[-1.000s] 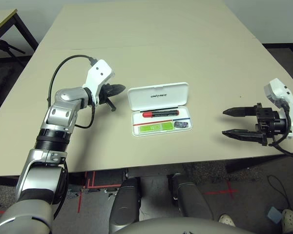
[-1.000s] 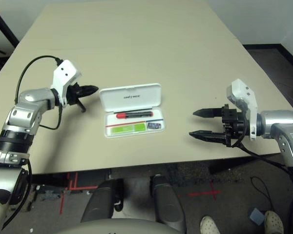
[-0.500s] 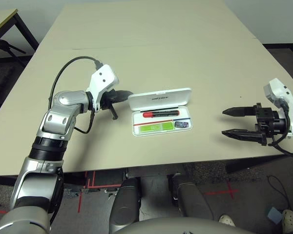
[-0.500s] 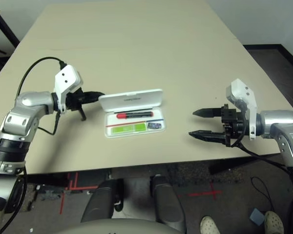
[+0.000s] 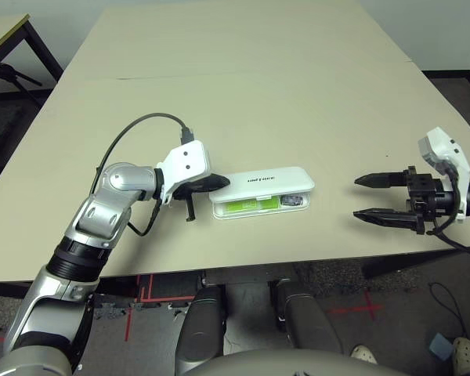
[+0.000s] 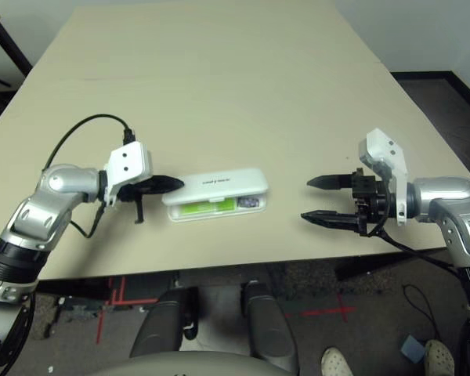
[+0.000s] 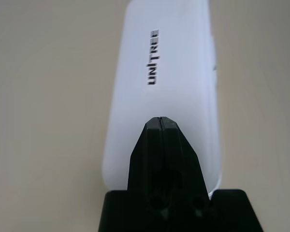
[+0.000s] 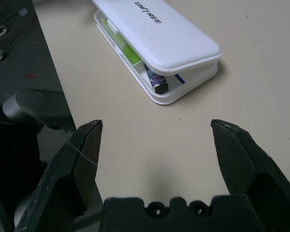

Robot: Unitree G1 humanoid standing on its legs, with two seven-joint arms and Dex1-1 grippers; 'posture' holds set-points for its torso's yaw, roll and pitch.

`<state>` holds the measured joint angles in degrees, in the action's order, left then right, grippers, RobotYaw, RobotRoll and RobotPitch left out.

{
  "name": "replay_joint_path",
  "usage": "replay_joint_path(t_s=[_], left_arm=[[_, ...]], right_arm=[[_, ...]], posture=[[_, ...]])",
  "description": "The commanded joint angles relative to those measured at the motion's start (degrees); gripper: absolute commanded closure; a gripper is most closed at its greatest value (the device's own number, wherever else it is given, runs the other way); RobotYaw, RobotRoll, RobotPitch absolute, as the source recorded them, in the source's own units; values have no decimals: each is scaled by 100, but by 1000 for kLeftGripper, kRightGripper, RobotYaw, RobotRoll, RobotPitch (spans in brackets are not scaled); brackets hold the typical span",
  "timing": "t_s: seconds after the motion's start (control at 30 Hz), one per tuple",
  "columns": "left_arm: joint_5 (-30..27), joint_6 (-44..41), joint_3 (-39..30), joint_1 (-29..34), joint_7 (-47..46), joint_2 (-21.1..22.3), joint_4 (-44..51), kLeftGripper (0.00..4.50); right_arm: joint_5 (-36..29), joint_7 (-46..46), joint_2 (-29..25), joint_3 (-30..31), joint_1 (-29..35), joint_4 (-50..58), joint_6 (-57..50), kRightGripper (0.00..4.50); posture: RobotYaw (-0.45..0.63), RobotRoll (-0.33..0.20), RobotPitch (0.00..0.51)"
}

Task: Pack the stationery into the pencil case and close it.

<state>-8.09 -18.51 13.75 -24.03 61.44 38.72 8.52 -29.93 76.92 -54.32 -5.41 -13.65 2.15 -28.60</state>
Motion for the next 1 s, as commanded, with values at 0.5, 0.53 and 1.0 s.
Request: replay_joint_path(t_s=[0.5,0.53,1.0], left_arm=[[507,1,515,173,-193,-51,-75,4454],[543,-68,543,172,-200,-38,-73,4454],[349,-132,552,501,-200,-30,329,4454]], right_arm=[[208,-49,108,150,-69,-65,132,0],[219,-53,120,151,-72,-75,143,0],[384,-222,370,192,-173,-176,314,0]], posture=[[-54,0,153],[-54,0,153],[-55,0,155]])
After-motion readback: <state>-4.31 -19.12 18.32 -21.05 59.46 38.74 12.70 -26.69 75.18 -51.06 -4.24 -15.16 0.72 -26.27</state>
